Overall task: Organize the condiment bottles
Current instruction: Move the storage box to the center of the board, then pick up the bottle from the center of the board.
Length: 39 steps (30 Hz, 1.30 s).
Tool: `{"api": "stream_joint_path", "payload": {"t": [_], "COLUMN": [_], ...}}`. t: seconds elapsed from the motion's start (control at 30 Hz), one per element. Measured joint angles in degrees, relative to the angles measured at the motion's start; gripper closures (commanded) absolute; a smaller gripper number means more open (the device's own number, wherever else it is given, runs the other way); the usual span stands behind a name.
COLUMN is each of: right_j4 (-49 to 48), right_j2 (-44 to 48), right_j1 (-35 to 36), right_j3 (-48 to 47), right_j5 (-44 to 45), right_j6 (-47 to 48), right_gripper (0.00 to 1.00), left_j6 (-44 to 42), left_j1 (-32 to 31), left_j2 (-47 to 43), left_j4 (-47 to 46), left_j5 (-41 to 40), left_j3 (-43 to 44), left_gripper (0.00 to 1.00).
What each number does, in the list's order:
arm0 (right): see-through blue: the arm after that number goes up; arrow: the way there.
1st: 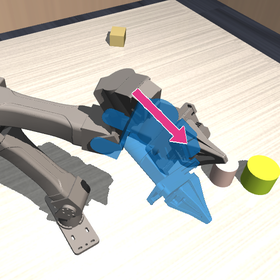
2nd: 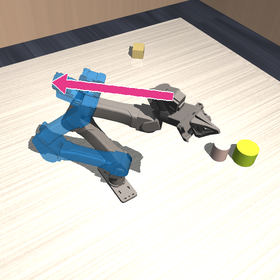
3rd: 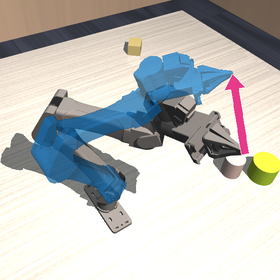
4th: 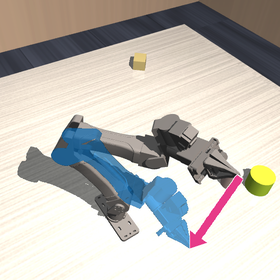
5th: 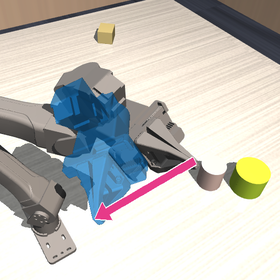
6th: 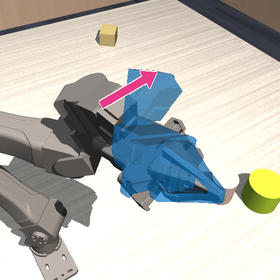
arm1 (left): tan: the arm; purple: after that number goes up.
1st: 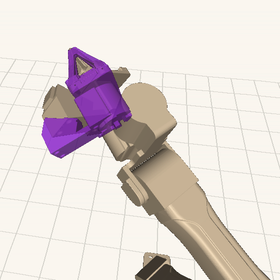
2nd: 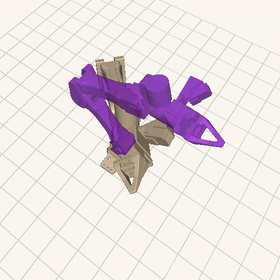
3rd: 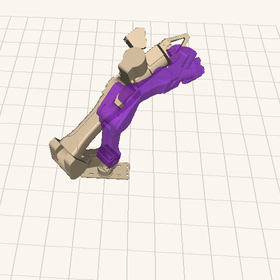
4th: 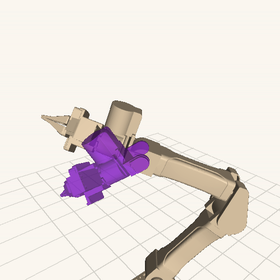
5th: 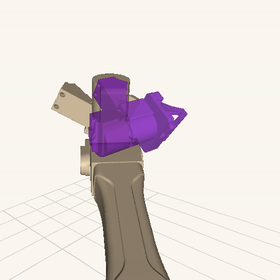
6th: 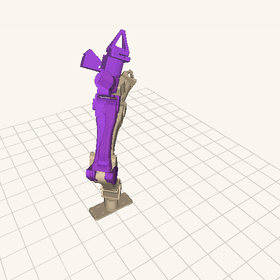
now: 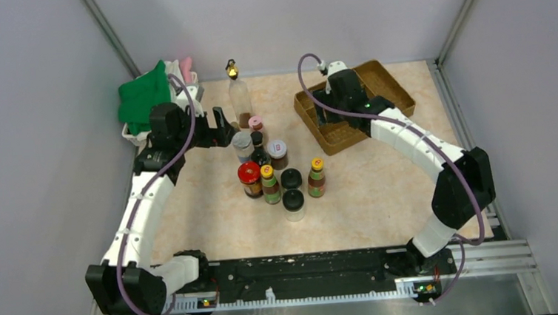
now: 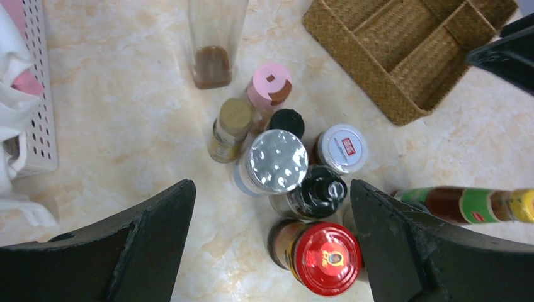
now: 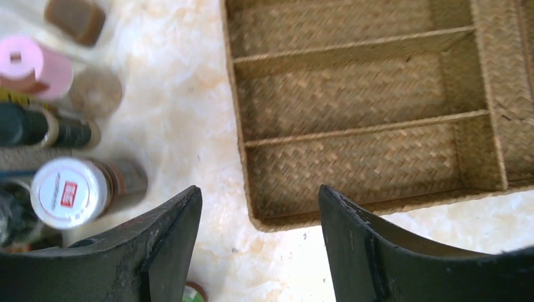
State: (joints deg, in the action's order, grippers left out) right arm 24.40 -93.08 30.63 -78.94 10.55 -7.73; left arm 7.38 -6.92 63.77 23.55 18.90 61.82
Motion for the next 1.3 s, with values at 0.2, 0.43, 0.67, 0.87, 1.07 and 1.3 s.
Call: {"api": "stream_joint_path", "payload": {"t": [0.2, 0.43, 0.67, 0.87, 1.07, 1.3], "right_j4": [0.70, 0.52, 0.31, -0.42, -1.42, -1.33], "right_j2": [0.24, 0.39, 0.42, 0.24, 0.09, 0.59], "right_j1": [-5.03, -10.97, -13.57, -13.97, -13.25, -7.82], "right_j3": [-0.74, 5.55, 8.83, 8.81, 9.25, 12.24], "right_j5": [2.89, 5.55, 5.90, 4.52, -2.69, -7.93], "right_j6": [-4.59, -9.99, -11.96, -11.78, -10.86, -9.99], "right_gripper": [0.32, 0.34, 0.34, 0.35, 0.36, 0.31], "left_j6": [1.22, 4.24, 4.66, 4.63, 4.09, 4.81], "left_j1": [3.91, 3.08, 2.29, 1.20, -2.10, -2.93], "left_j2": [7.98, 15.32, 26.03, 29.99, 26.60, 12.90], "left_j4": [-4.44, -14.19, -23.67, -25.44, -23.28, -17.66], "left_j5": [-0.76, -3.85, -6.16, -7.34, -11.63, -12.87], "left_j3": [2.75, 3.91, 7.19, 9.01, 7.45, 0.39], "left_gripper": [0.05, 0.06, 0.05, 0.05, 0.04, 0.04]}}
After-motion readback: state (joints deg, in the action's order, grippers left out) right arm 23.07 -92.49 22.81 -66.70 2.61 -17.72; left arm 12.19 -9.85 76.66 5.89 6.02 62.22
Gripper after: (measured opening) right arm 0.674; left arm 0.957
